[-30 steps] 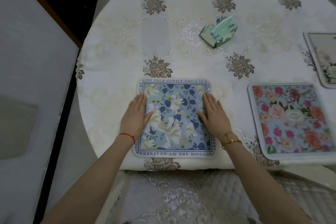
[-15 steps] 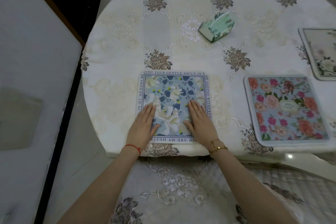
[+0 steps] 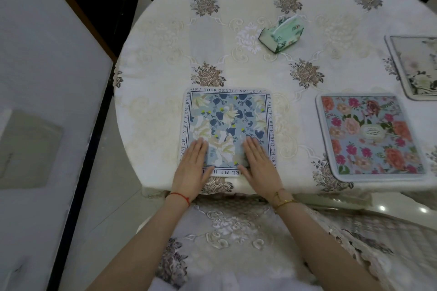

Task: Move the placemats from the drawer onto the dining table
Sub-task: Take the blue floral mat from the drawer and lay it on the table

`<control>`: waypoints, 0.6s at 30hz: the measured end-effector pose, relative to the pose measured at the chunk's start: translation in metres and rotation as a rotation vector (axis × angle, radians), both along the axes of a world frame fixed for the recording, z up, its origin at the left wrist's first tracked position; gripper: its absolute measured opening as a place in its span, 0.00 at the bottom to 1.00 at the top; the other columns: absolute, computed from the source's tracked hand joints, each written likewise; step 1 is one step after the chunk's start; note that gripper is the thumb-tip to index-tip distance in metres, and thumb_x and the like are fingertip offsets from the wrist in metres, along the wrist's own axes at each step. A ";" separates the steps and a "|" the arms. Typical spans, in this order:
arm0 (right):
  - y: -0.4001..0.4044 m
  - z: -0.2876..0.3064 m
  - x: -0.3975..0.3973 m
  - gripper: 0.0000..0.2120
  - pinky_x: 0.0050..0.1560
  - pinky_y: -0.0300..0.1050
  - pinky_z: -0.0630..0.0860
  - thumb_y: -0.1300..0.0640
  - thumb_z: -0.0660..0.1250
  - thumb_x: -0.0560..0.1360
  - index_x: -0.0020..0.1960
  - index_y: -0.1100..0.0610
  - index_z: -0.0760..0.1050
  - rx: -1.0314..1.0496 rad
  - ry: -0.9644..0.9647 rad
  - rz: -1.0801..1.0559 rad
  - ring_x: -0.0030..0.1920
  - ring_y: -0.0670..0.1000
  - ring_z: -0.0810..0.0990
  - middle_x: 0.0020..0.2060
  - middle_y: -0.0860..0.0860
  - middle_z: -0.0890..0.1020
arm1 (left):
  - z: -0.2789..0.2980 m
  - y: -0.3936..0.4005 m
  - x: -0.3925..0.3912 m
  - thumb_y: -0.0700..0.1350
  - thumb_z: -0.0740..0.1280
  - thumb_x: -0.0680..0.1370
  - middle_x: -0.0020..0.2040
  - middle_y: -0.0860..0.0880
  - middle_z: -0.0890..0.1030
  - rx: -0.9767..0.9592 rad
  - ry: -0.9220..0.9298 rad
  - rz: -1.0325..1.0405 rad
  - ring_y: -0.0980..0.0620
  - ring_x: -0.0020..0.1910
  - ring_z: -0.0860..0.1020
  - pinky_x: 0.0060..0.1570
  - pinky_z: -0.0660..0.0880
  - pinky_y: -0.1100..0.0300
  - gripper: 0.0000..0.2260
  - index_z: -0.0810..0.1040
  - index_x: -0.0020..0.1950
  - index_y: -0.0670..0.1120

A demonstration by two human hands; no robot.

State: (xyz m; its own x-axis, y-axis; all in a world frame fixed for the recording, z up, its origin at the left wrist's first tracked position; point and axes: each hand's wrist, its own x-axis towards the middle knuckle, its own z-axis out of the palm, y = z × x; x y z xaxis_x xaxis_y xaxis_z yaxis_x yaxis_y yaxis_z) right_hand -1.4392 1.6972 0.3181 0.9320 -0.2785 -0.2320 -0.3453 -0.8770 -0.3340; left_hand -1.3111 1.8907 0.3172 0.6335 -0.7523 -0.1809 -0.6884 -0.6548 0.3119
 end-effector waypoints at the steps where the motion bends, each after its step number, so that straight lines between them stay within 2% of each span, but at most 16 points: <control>1: 0.007 -0.003 0.003 0.35 0.76 0.46 0.41 0.37 0.43 0.78 0.78 0.57 0.40 -0.009 0.011 0.011 0.77 0.49 0.38 0.77 0.51 0.42 | -0.002 -0.003 -0.006 0.61 0.47 0.79 0.79 0.48 0.48 0.017 0.004 -0.001 0.51 0.77 0.44 0.76 0.47 0.54 0.32 0.46 0.78 0.45; 6: 0.002 -0.010 -0.011 0.37 0.76 0.44 0.40 0.35 0.41 0.77 0.77 0.56 0.37 -0.046 0.053 -0.012 0.76 0.47 0.38 0.77 0.49 0.39 | -0.013 0.008 -0.008 0.63 0.41 0.77 0.79 0.50 0.45 0.066 0.000 0.023 0.53 0.77 0.43 0.76 0.44 0.57 0.34 0.44 0.78 0.46; 10: -0.022 -0.008 -0.038 0.37 0.75 0.43 0.38 0.34 0.36 0.75 0.77 0.54 0.38 -0.061 0.059 -0.056 0.76 0.47 0.39 0.76 0.47 0.40 | -0.013 0.025 -0.001 0.62 0.42 0.77 0.78 0.49 0.48 0.074 -0.035 0.039 0.53 0.77 0.47 0.75 0.44 0.59 0.34 0.47 0.78 0.44; 12: -0.032 -0.005 -0.050 0.36 0.75 0.44 0.39 0.35 0.36 0.75 0.77 0.54 0.37 -0.059 0.063 -0.078 0.76 0.47 0.38 0.76 0.48 0.39 | -0.012 0.034 0.004 0.61 0.41 0.77 0.78 0.50 0.47 0.086 -0.034 0.047 0.54 0.77 0.45 0.75 0.43 0.58 0.33 0.47 0.78 0.44; 15: -0.041 -0.001 -0.056 0.33 0.76 0.44 0.40 0.38 0.37 0.76 0.76 0.54 0.38 -0.051 0.040 -0.107 0.77 0.48 0.40 0.76 0.48 0.40 | -0.010 0.041 0.012 0.57 0.49 0.81 0.79 0.47 0.48 0.098 -0.034 0.068 0.53 0.77 0.45 0.74 0.40 0.59 0.30 0.46 0.78 0.43; 18: -0.043 0.005 -0.037 0.31 0.76 0.44 0.40 0.42 0.46 0.81 0.77 0.55 0.40 -0.039 0.007 -0.106 0.76 0.48 0.39 0.76 0.49 0.42 | -0.006 0.030 0.020 0.54 0.55 0.81 0.79 0.47 0.48 0.049 -0.023 0.057 0.52 0.77 0.45 0.75 0.41 0.59 0.30 0.47 0.78 0.43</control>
